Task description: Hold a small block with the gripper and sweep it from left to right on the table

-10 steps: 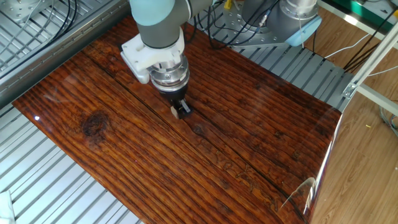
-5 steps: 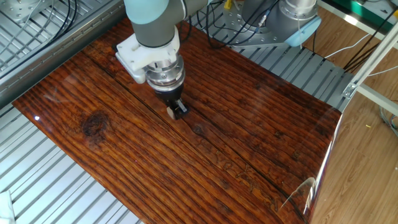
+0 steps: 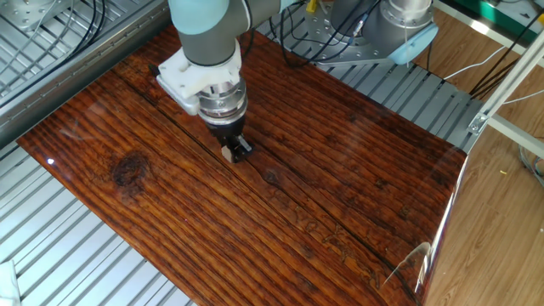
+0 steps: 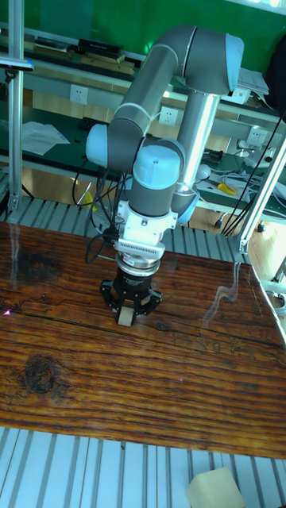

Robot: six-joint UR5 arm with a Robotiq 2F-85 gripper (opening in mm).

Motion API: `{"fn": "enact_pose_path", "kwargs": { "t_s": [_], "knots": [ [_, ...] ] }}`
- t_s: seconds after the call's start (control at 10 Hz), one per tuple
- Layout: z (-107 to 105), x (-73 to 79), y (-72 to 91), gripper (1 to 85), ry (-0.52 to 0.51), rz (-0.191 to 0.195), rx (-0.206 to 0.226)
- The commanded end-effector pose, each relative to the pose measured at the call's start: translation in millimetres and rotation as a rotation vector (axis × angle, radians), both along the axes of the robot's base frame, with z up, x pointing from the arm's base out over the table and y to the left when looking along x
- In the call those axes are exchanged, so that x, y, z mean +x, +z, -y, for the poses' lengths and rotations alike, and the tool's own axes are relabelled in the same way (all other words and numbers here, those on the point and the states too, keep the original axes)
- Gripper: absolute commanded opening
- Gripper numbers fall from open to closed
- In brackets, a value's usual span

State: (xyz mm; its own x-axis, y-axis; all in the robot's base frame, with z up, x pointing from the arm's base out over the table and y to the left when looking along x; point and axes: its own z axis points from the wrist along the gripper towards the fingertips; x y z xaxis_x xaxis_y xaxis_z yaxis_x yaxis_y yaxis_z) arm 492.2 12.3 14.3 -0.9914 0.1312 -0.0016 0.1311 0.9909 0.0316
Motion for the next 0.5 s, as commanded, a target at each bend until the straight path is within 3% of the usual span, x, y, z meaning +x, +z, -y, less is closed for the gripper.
{"fn": "enact_pose_path", "kwargs": {
  "t_s": [0.0, 0.3, 0.4],
  "knots": [
    [7.5, -7.6, -7.5, 1.0, 0.068, 0.023, -0.025],
    [-1.8, -17.8, -11.8, 1.0, 0.101, 0.020, 0.030],
    [3.9, -22.7, -15.6, 1.0, 0.112, 0.016, 0.030]
  ]
}}
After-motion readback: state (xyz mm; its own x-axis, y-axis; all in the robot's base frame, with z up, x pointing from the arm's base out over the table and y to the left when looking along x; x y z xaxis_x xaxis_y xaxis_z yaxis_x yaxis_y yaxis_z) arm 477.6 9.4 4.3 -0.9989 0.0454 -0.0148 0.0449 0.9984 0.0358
